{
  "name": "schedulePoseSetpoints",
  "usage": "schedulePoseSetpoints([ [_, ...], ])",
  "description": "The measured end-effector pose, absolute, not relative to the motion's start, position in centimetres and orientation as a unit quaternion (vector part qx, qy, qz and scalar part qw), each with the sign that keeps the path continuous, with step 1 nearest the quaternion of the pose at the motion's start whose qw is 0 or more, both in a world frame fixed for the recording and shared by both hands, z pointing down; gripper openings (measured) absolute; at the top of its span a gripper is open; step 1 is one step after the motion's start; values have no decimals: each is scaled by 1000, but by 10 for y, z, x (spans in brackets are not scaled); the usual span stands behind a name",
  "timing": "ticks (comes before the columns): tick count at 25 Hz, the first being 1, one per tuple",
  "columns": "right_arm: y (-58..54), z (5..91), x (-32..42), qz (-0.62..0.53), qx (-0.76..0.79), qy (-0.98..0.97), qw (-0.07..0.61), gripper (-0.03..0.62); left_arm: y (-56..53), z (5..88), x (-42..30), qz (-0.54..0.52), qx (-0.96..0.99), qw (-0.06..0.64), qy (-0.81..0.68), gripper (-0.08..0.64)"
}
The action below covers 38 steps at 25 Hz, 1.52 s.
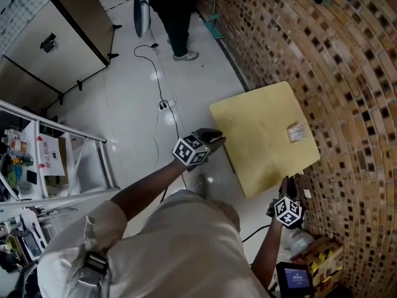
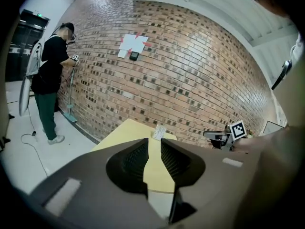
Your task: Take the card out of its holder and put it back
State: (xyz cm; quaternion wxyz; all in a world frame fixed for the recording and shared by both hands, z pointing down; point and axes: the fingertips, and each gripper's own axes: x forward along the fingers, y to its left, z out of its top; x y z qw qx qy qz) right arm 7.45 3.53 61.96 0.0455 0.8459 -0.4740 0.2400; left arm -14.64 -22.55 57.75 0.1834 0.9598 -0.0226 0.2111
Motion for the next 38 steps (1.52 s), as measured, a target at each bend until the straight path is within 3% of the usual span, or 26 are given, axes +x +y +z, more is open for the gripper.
schedulePoseSetpoints([
  [8,88,502,66,147,858,-492,-9,115,-150,538,-101,197,971,133,27,100],
  [16,198,445,8,104,861,-497,-30,101,-18,503,-116,176,973,123,83,101],
  [24,259,441,-19,82,865,-493,-34,97,44,494,-167,169,975,122,81,100],
  [38,313,516,-73,151,851,-502,-38,97,83,539,-236,200,966,160,29,97],
])
